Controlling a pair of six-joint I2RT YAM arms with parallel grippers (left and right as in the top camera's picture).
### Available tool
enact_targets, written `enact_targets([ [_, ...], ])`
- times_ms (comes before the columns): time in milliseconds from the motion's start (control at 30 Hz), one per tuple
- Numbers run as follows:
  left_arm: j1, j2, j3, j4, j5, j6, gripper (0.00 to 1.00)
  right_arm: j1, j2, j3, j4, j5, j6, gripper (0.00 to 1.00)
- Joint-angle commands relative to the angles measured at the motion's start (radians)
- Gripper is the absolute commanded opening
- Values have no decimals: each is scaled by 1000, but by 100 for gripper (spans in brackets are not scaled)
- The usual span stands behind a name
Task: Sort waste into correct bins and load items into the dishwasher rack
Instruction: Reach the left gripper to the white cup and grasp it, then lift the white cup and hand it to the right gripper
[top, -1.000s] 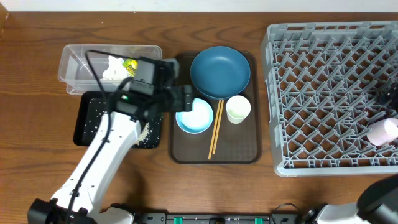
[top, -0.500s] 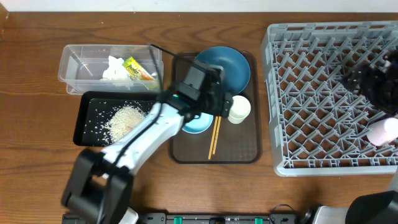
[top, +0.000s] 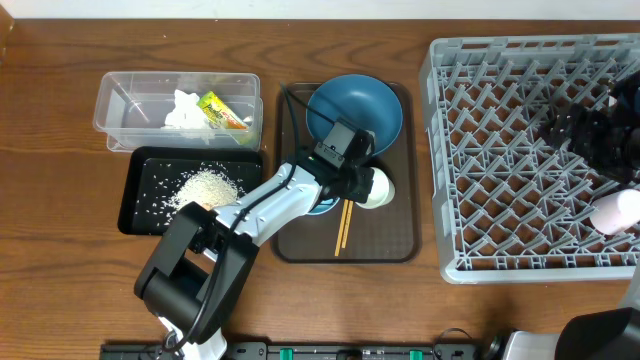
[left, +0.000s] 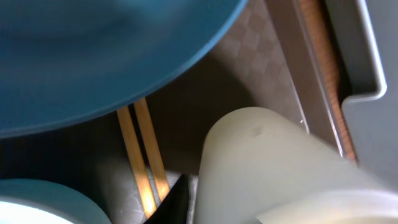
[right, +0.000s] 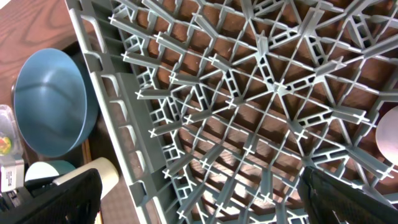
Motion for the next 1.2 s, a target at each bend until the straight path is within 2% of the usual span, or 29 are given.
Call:
enact_targets([
  [0,7,-48,7,-18,-2,-1,7,8,-6,11,-1,-11,-27,99],
  [167,37,-175,7,-78,23,-4,6,8,-6,11,-3,-14,-37,99],
  [233,68,-236,7,-106,24,-12,6,9,-6,11,-14,-51,-85,99],
  [300,117,-285,7,-123,58,-70,6,19,-6,10,-46,-142,-189,99],
  [367,174,-308,7,-111,207,-80,6,39,-6,2,-66,-219,-255,99],
  [567,346,-297,7,-14,782,-105,6,173,-6,-63,-70,-344,-351,99],
  [633,374,-291,7,-8,870,-105,6,235,-6,-90,-66,-418,-410,99],
  [733,396,-290,7,-9,922,-105,6,336,-6,-137,-37,-507,-475,99],
  [933,390,-290,7,-9,983,-106,6,541,-6,-228,106,-537,-477,99],
  [1167,391,-290,7,-10,1020,-107,6,677,-6,-244,328,-665,-487,99],
])
